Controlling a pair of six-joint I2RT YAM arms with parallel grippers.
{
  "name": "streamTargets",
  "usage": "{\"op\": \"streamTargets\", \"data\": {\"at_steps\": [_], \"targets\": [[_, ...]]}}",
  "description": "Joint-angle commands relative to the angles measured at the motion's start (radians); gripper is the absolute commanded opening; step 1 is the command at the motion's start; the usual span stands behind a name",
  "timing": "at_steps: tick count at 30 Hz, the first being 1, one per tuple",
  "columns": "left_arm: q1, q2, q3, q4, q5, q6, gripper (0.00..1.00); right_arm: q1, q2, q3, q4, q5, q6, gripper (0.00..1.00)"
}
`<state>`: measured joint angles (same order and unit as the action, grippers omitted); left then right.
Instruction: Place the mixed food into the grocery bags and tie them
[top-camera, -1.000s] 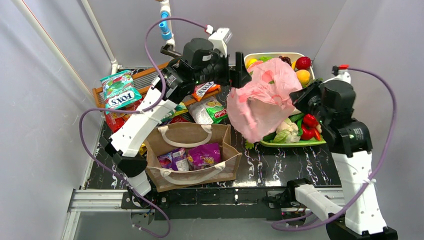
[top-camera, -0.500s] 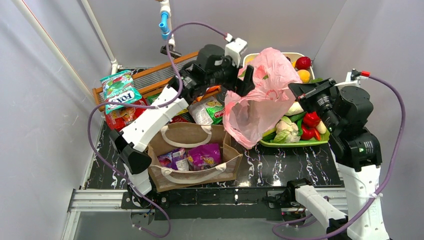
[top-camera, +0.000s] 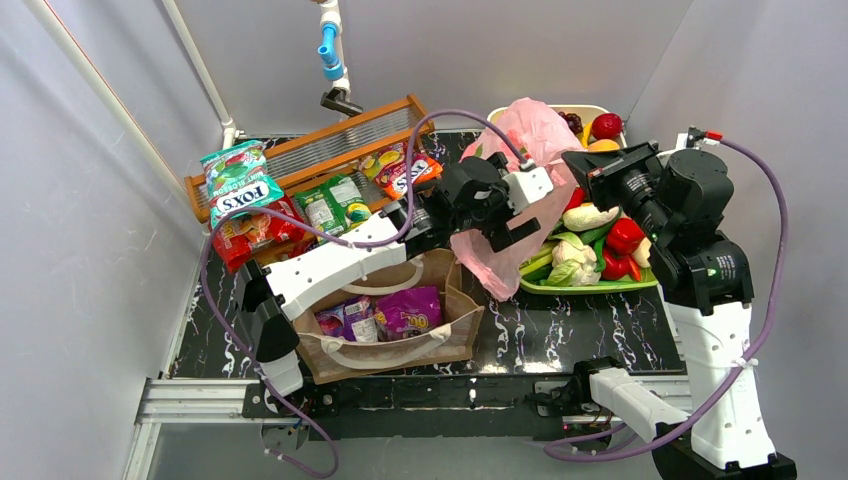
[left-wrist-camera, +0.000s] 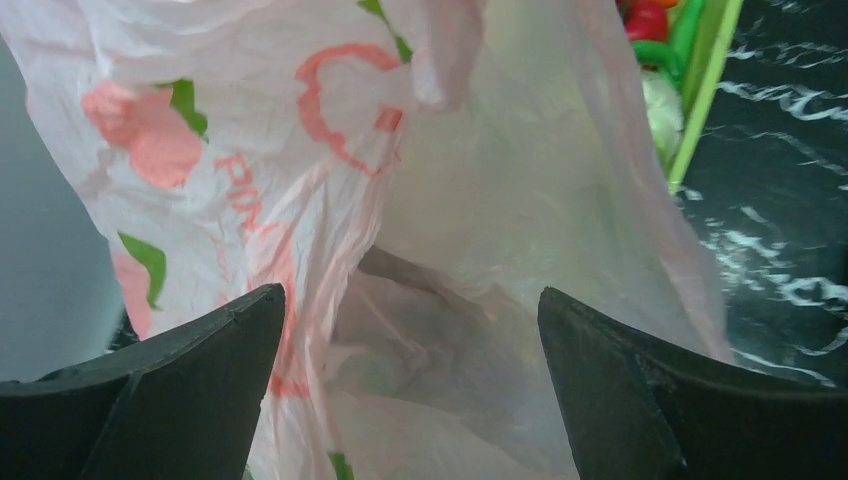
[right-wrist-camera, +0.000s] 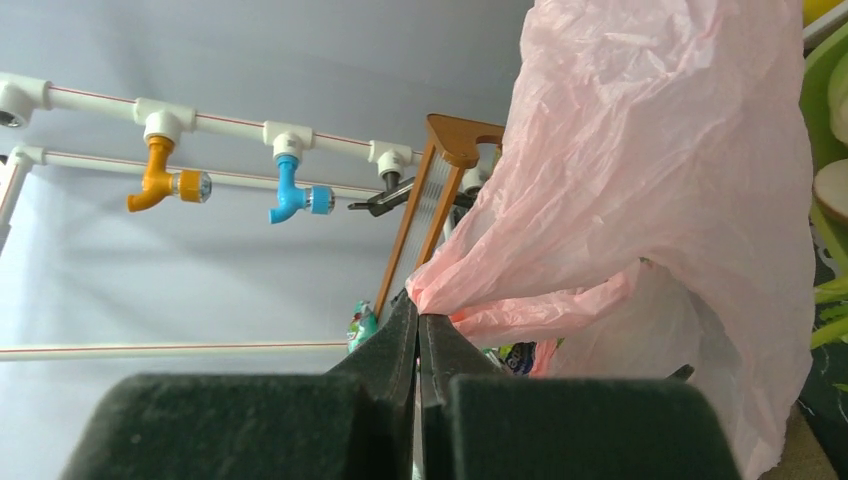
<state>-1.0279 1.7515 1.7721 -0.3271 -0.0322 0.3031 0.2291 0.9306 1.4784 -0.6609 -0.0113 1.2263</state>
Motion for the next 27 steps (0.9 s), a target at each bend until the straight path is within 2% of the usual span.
{"op": "streamTargets", "data": {"at_steps": [1,4,10,16,19,22,27], "targets": [[-0.028,-0.084,-0.087,0.205,-0.139,0.253,0.98,-0.004,-0.001,0.052,0.04,-0.039,0.045,0.01],[-0.046,-0.09,-0.167,0.313,-0.197,0.38,0.98,-0.004,0.004,0.059,0.04,-0.059,0.064,0.01],[-0.066,-0.056,-0.289,0.635,-0.341,0.598,0.98,-0.005,0.016,0.093,0.023,-0.097,0.089,0.01],[-0.066,-0.01,-0.279,0.727,-0.373,0.638,0.97,-0.007,0.024,0.099,0.023,-0.145,0.114,0.01],[-0.066,0.007,-0.269,0.726,-0.364,0.629,0.85,-0.007,0.019,0.095,0.021,-0.151,0.115,0.01],[-0.062,0.004,-0.296,0.784,-0.355,0.601,0.53,-0.007,0.017,0.095,0.018,-0.156,0.115,0.01],[-0.052,-0.004,-0.257,0.7,-0.335,0.516,0.14,-0.007,0.01,0.089,0.008,-0.159,0.107,0.01]]}}
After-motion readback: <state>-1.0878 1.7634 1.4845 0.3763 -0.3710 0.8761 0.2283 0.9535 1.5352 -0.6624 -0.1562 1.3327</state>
